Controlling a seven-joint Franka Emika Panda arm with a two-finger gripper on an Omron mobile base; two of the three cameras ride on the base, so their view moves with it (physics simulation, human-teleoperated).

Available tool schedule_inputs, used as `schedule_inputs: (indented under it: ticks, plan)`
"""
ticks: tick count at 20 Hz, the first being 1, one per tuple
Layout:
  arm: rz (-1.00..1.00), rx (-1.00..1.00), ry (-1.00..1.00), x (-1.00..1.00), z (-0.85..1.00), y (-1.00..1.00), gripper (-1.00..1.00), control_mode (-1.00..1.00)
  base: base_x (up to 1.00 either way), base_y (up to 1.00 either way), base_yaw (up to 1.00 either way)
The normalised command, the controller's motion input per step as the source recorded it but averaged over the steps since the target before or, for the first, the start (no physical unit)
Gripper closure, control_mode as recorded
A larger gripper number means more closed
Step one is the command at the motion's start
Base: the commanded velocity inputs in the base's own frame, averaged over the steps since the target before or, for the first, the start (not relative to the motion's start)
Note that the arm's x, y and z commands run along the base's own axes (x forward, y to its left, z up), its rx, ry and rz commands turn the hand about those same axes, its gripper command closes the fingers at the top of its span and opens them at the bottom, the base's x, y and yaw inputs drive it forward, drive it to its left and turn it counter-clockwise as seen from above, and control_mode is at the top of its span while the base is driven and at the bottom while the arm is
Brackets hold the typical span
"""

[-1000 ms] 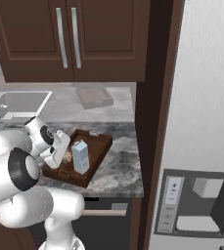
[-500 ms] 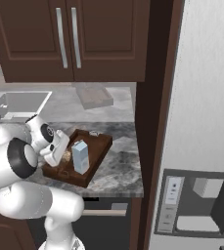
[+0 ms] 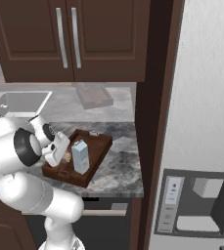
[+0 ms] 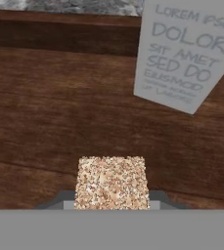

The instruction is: Take out the milk from the fridge and place it on the tray on the counter. Then take the sugar cube near the tray and place it in the tray.

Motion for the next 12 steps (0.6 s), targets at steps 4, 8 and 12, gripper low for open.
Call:
schedule_inputs:
  ticks: [4,8,12]
  plan:
    - [0.0,0.0,0.01,0.0,-0.24,0.0,1.0,-1.0,0.0,0.0,0.0]
    - [0.0,0.0,0.0,0.03,-0.25,0.0,1.0,-1.0,0.0,0.0,0.0]
    - [0.0,0.0,0.0,0.04,-0.27,0.01,-1.0,-1.0,0.0,0.0,0.0]
